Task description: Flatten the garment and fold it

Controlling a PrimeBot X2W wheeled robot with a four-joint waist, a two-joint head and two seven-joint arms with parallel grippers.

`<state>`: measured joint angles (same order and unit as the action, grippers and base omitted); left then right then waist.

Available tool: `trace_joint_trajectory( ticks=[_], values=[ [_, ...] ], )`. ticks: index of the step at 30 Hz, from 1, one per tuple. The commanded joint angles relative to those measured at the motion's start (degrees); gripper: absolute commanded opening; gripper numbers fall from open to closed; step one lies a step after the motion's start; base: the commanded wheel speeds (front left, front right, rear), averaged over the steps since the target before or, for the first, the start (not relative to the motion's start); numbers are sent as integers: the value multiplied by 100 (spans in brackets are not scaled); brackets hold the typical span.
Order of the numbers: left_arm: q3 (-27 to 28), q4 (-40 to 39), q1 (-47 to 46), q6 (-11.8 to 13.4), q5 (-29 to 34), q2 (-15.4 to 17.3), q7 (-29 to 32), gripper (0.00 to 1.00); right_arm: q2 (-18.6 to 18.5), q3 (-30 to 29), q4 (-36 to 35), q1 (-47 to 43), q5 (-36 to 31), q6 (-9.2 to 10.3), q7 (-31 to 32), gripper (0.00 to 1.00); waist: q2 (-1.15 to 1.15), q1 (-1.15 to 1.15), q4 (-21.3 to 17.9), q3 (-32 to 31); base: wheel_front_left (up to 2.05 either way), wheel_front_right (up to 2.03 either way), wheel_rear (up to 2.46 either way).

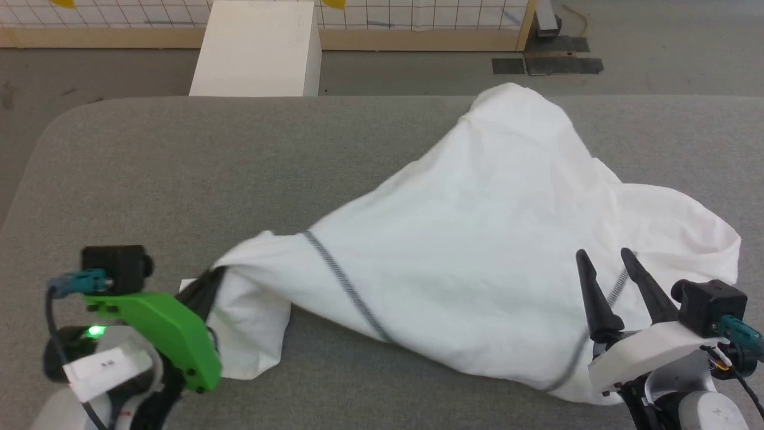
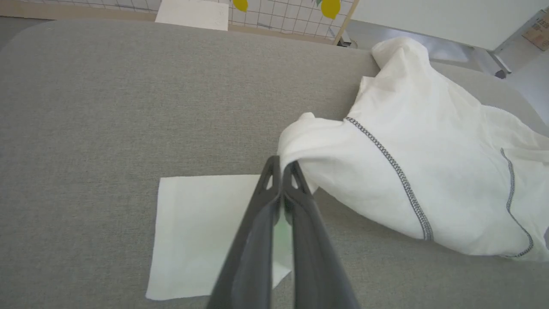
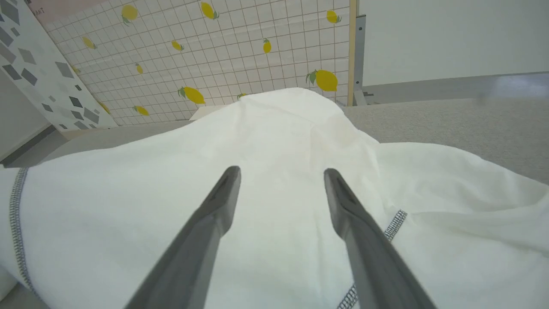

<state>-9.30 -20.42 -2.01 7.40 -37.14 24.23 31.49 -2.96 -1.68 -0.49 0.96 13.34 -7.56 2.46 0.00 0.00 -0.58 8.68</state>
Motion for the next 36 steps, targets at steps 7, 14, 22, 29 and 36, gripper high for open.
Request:
trace_joint_trajectory(
  ticks=[7,14,22,29,36],
  values=[
    [101,1589,-363,133,337,-48,-563,9,8,42,46,101,-83,8,124,100,0,0,-95,224,0,0,0],
    [144,2242,-538,247,670,-400,-1767,100,8,-303,104,95,-225,8,270,100,0,0,-88,136,0,0,0],
    [204,2404,-337,358,1058,-972,-3853,100,8,-1253,198,62,-495,8,662,100,0,0,153,4,0,0,0],
    [2,2560,-393,140,1337,-1296,-4587,100,8,-1951,491,525,-1186,8,1163,100,0,0,304,84,0,0,0],
    [-71,2650,-706,-51,1547,-1467,-4643,100,8,-2652,1269,1304,-1747,8,1949,100,0,0,428,378,0,0,0]
  ],
)
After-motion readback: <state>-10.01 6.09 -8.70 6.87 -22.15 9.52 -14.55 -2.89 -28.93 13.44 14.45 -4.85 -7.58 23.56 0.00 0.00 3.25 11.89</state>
